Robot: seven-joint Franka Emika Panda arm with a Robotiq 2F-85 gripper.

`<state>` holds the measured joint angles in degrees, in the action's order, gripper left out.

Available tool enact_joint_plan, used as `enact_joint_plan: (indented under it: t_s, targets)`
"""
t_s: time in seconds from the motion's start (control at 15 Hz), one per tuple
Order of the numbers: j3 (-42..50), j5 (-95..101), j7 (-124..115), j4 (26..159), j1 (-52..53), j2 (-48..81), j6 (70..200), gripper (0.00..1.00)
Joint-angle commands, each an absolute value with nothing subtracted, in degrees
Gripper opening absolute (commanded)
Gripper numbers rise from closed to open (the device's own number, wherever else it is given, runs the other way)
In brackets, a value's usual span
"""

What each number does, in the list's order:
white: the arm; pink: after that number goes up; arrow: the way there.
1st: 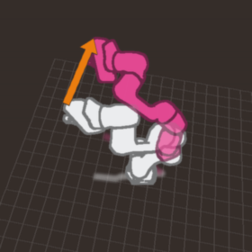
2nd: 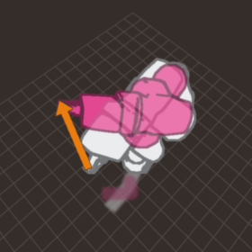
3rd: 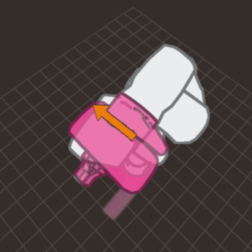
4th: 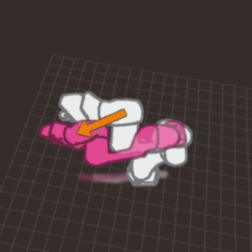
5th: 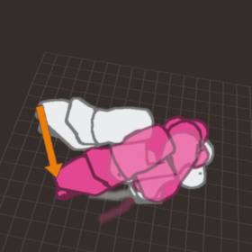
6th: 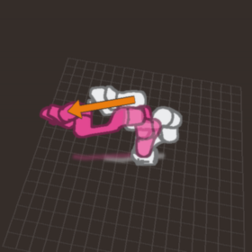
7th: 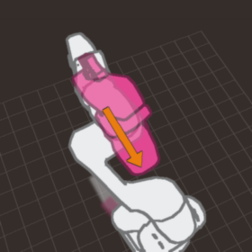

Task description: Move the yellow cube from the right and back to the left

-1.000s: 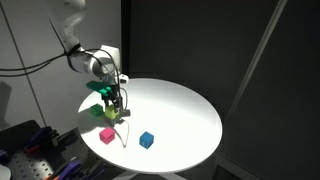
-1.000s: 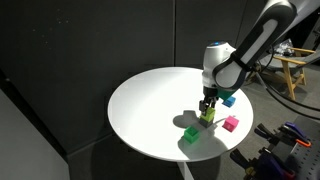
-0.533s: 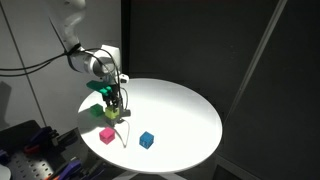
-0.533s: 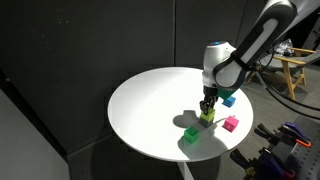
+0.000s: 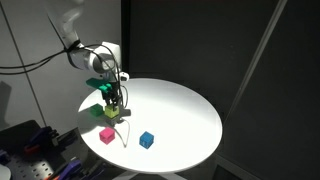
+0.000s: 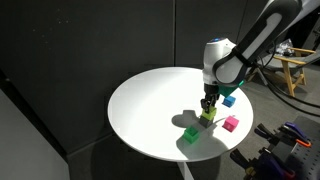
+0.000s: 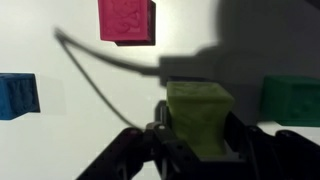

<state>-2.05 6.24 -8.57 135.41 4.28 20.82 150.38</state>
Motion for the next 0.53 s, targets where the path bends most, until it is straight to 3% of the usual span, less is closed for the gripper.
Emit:
enact_joint_plan:
  t_s: [0.0,0.47]
  targets:
    - [-1.55,4.77,-7.48,135.75,4.13,17.85,147.10,0.27]
    - [0.59,2.96,-8.78,135.75,2.57,15.27,144.85,0.27]
